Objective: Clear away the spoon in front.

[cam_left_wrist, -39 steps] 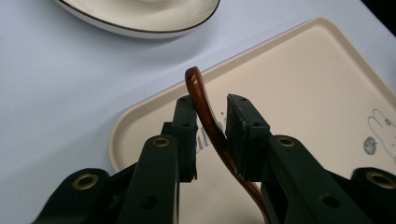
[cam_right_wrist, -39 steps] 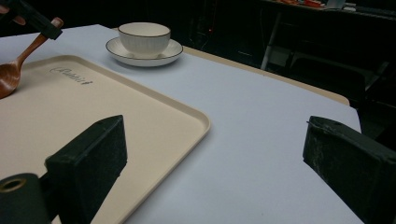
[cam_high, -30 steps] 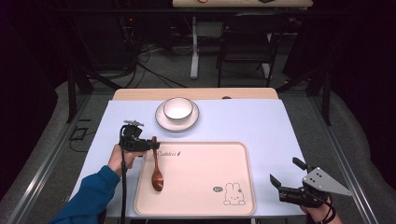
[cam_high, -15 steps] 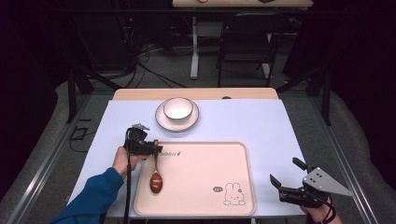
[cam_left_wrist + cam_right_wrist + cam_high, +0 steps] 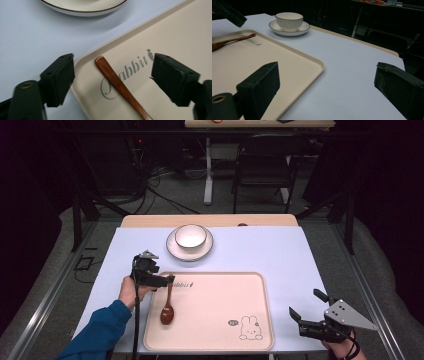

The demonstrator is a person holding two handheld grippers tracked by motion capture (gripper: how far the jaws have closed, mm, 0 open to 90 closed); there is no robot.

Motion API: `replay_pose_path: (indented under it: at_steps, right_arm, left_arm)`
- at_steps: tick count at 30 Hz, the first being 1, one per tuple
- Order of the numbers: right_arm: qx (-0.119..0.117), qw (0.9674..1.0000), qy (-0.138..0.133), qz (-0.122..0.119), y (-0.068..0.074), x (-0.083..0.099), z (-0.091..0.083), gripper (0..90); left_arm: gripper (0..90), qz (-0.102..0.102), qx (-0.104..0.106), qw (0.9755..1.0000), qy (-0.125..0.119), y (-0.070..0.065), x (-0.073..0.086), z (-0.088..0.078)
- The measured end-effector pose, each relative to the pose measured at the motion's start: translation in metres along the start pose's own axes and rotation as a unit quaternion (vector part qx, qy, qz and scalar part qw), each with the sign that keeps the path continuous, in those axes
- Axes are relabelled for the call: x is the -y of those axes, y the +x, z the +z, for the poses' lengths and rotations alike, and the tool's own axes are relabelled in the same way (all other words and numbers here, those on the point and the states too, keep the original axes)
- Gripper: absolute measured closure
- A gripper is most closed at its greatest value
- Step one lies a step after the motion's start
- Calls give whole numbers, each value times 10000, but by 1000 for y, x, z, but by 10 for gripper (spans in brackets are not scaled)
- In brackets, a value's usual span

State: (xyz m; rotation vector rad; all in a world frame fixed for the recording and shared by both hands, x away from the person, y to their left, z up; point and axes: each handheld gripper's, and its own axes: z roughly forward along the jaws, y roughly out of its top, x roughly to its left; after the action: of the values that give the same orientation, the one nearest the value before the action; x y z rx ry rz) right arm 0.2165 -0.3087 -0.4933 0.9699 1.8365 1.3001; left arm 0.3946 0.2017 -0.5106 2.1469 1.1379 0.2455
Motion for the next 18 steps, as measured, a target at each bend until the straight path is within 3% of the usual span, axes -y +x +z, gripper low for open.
replay_pose_path:
  at_steps: [5, 10, 18]
  right_arm:
    - [7, 10000, -4, -4, 0, 0, 0, 55]
    - [21, 10000, -17, 6, 0, 0, 0, 55]
    - [18, 10000, -2, 10, 0, 0, 0, 55]
  left_arm:
    - [141, 247, -215, 9993, -194, -8, -2, -12]
    - [107, 465, -439, 9968, -482, -15, -4, -26]
    - [44, 513, -634, 9918, -985, -28, -3, -55]
